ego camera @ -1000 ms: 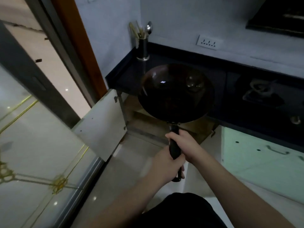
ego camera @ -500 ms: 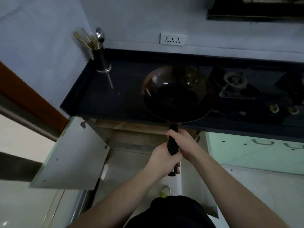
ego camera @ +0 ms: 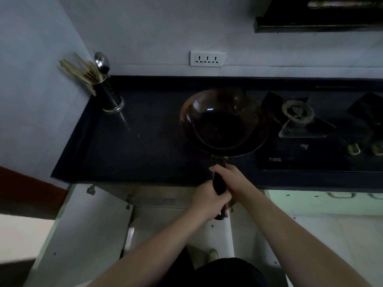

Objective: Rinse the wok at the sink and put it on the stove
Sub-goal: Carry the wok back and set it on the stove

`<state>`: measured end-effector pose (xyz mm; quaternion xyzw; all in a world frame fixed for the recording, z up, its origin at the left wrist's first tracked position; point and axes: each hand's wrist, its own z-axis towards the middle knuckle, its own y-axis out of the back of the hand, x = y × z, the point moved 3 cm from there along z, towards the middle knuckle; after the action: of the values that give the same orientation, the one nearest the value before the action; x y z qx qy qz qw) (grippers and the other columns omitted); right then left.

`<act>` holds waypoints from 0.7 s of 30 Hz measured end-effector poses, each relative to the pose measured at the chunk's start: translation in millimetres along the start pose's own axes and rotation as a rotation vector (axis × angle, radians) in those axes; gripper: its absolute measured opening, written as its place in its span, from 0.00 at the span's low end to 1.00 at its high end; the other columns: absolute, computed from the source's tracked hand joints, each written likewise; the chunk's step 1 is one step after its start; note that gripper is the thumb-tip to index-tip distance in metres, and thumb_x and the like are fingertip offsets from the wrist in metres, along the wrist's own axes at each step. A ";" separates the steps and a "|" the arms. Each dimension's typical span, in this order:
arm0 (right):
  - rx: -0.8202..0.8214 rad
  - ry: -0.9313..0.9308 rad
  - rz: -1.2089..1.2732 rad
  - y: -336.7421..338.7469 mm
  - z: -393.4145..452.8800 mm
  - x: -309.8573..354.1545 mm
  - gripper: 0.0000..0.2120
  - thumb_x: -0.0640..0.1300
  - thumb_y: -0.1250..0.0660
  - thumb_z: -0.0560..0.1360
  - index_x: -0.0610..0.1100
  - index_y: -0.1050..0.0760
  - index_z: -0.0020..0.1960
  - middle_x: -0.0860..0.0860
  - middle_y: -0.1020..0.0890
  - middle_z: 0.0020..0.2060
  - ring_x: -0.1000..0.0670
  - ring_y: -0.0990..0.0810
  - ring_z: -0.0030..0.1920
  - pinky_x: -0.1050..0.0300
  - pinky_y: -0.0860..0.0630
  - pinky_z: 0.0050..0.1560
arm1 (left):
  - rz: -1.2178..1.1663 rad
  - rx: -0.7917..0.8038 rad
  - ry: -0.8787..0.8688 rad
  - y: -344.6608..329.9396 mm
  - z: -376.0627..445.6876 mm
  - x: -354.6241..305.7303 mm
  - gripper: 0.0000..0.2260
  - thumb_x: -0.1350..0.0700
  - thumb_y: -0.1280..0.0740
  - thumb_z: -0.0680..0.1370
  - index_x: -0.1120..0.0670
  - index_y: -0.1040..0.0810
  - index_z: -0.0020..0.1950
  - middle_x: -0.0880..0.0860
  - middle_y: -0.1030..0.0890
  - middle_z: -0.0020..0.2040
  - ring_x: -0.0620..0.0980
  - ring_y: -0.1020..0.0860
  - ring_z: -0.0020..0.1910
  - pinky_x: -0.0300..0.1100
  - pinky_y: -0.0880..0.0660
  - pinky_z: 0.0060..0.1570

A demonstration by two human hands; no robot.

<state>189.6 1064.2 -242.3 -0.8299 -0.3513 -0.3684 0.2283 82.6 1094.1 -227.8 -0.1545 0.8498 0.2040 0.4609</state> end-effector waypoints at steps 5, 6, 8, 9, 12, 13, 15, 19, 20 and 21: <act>-0.108 -0.006 -0.059 -7.6 36.5 19.0 0.08 0.42 0.31 0.74 0.40 0.27 0.41 0.49 0.26 0.31 0.52 0.26 0.31 0.58 0.29 0.33 | 0.019 0.029 -0.039 22.9 39.8 -4.0 0.03 0.56 0.33 0.77 0.55 0.24 0.44 0.52 0.19 0.30 0.48 0.19 0.27 0.43 0.20 0.33; -0.132 -0.012 -0.049 -9.7 42.4 22.4 0.07 0.42 0.31 0.74 0.40 0.27 0.43 0.49 0.26 0.32 0.51 0.26 0.32 0.58 0.29 0.33 | 0.024 0.040 -0.040 28.1 47.1 -4.3 0.03 0.56 0.33 0.76 0.54 0.24 0.45 0.52 0.19 0.30 0.48 0.19 0.27 0.45 0.19 0.34; -0.154 -0.021 -0.040 -14.6 53.6 28.8 0.07 0.42 0.31 0.74 0.39 0.26 0.45 0.48 0.26 0.32 0.51 0.25 0.32 0.58 0.28 0.32 | 0.018 0.067 -0.033 38.4 60.0 -4.8 0.04 0.55 0.33 0.76 0.54 0.23 0.47 0.53 0.18 0.32 0.49 0.18 0.29 0.46 0.18 0.36; -0.160 -0.022 -0.041 -16.9 59.0 32.1 0.07 0.42 0.31 0.74 0.39 0.27 0.45 0.48 0.26 0.32 0.51 0.26 0.32 0.59 0.28 0.31 | 0.012 0.079 -0.027 43.4 66.4 -5.3 0.04 0.55 0.32 0.76 0.54 0.23 0.48 0.53 0.18 0.32 0.49 0.18 0.29 0.46 0.18 0.36; -0.190 -0.009 -0.041 -21.1 74.4 41.1 0.07 0.42 0.31 0.75 0.38 0.27 0.45 0.48 0.26 0.33 0.52 0.26 0.31 0.61 0.28 0.29 | 0.022 0.112 -0.033 53.9 86.7 -8.1 0.04 0.55 0.32 0.76 0.54 0.23 0.48 0.53 0.18 0.32 0.49 0.18 0.29 0.46 0.18 0.35; -0.202 -0.007 -0.045 -21.4 77.9 44.3 0.07 0.42 0.32 0.75 0.38 0.26 0.45 0.48 0.26 0.32 0.52 0.26 0.30 0.62 0.28 0.28 | 0.028 0.117 -0.037 56.1 92.0 -9.0 0.04 0.55 0.32 0.76 0.55 0.23 0.48 0.53 0.18 0.33 0.49 0.18 0.30 0.47 0.18 0.37; -0.220 -0.007 -0.050 -20.4 84.6 48.7 0.07 0.42 0.33 0.76 0.38 0.26 0.45 0.48 0.25 0.33 0.53 0.25 0.31 0.64 0.27 0.27 | 0.042 0.117 -0.041 58.4 101.1 -10.5 0.04 0.55 0.32 0.75 0.55 0.23 0.48 0.54 0.17 0.33 0.50 0.18 0.30 0.49 0.18 0.38; -0.225 -0.023 -0.039 -13.3 99.2 50.4 0.06 0.42 0.32 0.75 0.40 0.25 0.44 0.49 0.23 0.33 0.53 0.23 0.31 0.62 0.26 0.29 | 0.031 0.123 -0.030 57.0 116.7 -10.8 0.06 0.56 0.33 0.76 0.57 0.23 0.50 0.54 0.18 0.32 0.49 0.19 0.28 0.44 0.19 0.34; -0.222 -0.026 -0.028 -10.3 103.2 50.5 0.05 0.42 0.32 0.75 0.40 0.25 0.44 0.49 0.23 0.33 0.53 0.23 0.31 0.62 0.26 0.30 | 0.033 0.122 -0.030 55.6 121.0 -11.4 0.06 0.55 0.33 0.76 0.56 0.23 0.50 0.54 0.18 0.32 0.48 0.19 0.29 0.44 0.20 0.34; -0.217 -0.029 -0.022 -6.9 106.5 51.1 0.05 0.42 0.32 0.75 0.41 0.25 0.44 0.49 0.23 0.33 0.53 0.23 0.31 0.61 0.26 0.30 | 0.044 0.117 -0.032 54.0 124.8 -12.5 0.07 0.55 0.32 0.75 0.56 0.23 0.50 0.54 0.18 0.33 0.48 0.18 0.29 0.43 0.20 0.35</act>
<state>257.1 1157.8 -268.6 -0.8512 -0.3215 -0.3946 0.1278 154.8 1202.9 -267.5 -0.1051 0.8559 0.1665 0.4782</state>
